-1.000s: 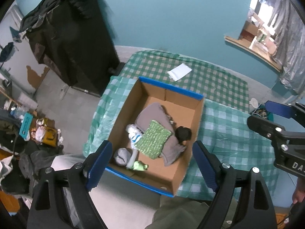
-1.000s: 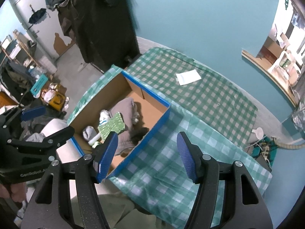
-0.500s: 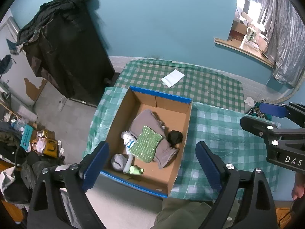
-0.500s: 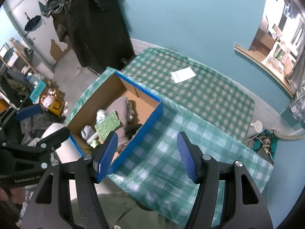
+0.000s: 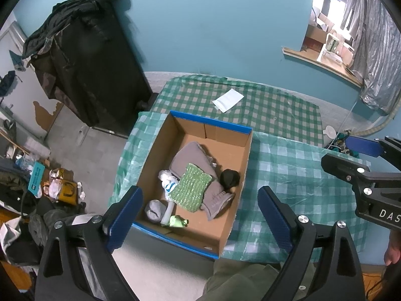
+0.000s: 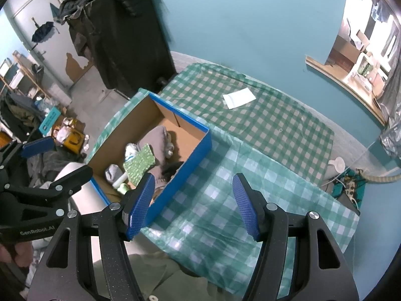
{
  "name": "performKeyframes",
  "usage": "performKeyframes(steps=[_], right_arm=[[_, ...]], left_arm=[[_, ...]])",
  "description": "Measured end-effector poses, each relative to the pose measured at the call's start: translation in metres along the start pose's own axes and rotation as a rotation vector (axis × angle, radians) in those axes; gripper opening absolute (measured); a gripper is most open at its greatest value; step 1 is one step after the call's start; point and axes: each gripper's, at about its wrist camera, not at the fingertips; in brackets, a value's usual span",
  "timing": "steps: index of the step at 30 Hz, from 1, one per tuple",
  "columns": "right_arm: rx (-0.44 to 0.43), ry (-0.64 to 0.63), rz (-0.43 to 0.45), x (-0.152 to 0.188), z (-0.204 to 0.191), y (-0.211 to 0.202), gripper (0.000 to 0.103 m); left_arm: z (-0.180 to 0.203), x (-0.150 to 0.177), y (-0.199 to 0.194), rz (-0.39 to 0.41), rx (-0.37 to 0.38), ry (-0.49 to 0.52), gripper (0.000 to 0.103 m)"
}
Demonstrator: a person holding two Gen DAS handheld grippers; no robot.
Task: Organize soft objects
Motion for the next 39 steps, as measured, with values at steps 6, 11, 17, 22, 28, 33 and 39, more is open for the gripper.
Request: performKeyframes(steps=[6, 11, 17, 22, 28, 33, 39], right_arm=[[-0.001, 0.000, 0.000, 0.001, 0.002, -0.001, 0.064], [0.000, 0.000, -0.001, 0.001, 0.002, 0.000, 0.064], [-0.001, -0.001, 0.002, 0.000, 0.002, 0.000, 0.064], [-0.001, 0.001, 0.001, 0.000, 0.002, 0.001, 0.064], [-0.001, -0.003, 0.002, 0.000, 0.002, 0.000, 0.064], [-0.001, -0.003, 0.003, 0.000, 0.001, 0.000, 0.064], [0.000, 0.000, 0.001, 0.001, 0.002, 0.000, 0.064]], left_arm=[[0.003, 0.000, 0.003, -0.011, 0.002, 0.003, 0.094], [0.004, -0.001, 0.004, -0.014, 0.001, 0.005, 0.094], [0.005, 0.000, 0.007, -0.024, -0.006, -0.005, 0.094], [0.006, 0.001, 0.011, -0.044, -0.013, -0.007, 0.094], [0.005, 0.002, 0.010, -0.043, -0.014, -0.014, 0.094], [0.005, 0.002, 0.010, -0.043, -0.014, -0.015, 0.094], [0.005, 0.003, 0.010, -0.048, -0.011, -0.013, 0.094]])
Point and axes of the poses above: each gripper's, at about its wrist camera, not at the fingertips, and y roughly the way its jaws point, z to its right, x to its underside, and after that the axes turned 5 degrees about -x, right-handed
